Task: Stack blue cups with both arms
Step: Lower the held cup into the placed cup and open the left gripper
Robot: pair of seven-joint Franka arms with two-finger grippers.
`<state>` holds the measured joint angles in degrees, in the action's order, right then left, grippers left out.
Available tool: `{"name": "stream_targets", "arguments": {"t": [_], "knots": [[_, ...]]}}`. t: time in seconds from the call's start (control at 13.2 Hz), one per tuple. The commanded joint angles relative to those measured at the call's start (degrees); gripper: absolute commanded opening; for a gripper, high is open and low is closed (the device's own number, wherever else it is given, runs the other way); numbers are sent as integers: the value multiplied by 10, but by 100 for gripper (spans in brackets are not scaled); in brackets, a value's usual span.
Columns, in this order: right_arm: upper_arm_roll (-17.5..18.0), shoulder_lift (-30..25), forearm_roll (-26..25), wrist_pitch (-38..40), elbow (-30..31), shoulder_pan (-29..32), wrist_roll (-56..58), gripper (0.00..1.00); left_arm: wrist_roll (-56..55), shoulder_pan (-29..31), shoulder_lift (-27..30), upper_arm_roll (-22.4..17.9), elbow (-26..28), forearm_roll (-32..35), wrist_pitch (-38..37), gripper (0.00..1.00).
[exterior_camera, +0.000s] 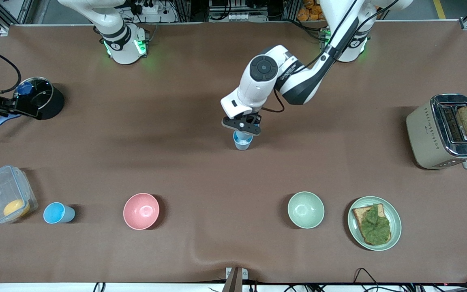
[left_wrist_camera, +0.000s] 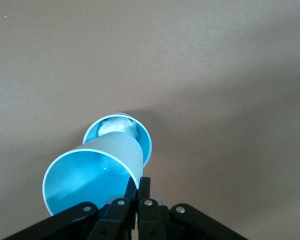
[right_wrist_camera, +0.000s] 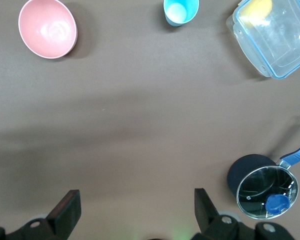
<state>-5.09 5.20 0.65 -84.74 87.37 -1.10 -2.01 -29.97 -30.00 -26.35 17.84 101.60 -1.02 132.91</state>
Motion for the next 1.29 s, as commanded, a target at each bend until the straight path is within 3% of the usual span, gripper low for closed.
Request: {"name": "stream_targets", "arguments": {"t": [0.0, 0.38, 0.76, 0.99, 1.22], "knots": [[8, 1, -10, 3, 0, 8, -8, 100, -13, -8, -7, -15, -16, 17, 1, 0], [8, 1, -10, 3, 0, 8, -9, 100, -18, -11, -9, -18, -16, 17, 5, 0], [8, 1, -10, 4, 0, 9, -8, 100, -15, -28, -6, -32, -16, 17, 21, 10], [7, 0, -10, 4, 0, 8, -8, 100, -18, -67, -3, -73, -16, 12, 21, 12], [8, 1, -10, 4, 0, 9, -8, 100, -17, -63, 11, -74, -10, 13, 21, 30]]}}
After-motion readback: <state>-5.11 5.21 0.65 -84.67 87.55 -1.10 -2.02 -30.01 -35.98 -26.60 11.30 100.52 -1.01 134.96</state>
